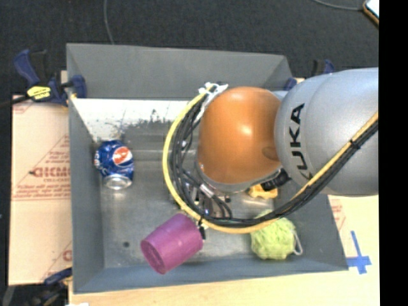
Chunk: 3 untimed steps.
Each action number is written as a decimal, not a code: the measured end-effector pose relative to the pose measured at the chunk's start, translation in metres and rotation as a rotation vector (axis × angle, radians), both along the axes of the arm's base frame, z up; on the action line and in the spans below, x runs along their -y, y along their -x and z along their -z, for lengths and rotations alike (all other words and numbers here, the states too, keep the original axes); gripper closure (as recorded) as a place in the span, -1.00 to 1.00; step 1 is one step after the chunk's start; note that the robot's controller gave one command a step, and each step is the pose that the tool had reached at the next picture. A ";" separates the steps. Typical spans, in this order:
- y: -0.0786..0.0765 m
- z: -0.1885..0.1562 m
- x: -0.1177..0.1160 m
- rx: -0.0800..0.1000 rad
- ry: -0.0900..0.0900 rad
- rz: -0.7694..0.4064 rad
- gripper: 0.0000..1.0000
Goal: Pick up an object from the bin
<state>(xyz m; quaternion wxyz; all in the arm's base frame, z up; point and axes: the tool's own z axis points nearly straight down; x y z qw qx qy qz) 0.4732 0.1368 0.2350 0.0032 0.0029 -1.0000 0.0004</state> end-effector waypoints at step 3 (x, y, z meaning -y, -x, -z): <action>-0.003 0.072 0.052 0.026 -0.004 -0.211 -1.00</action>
Offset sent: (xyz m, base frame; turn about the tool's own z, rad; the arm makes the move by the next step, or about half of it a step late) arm 0.0002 -0.0394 -0.1650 -0.1891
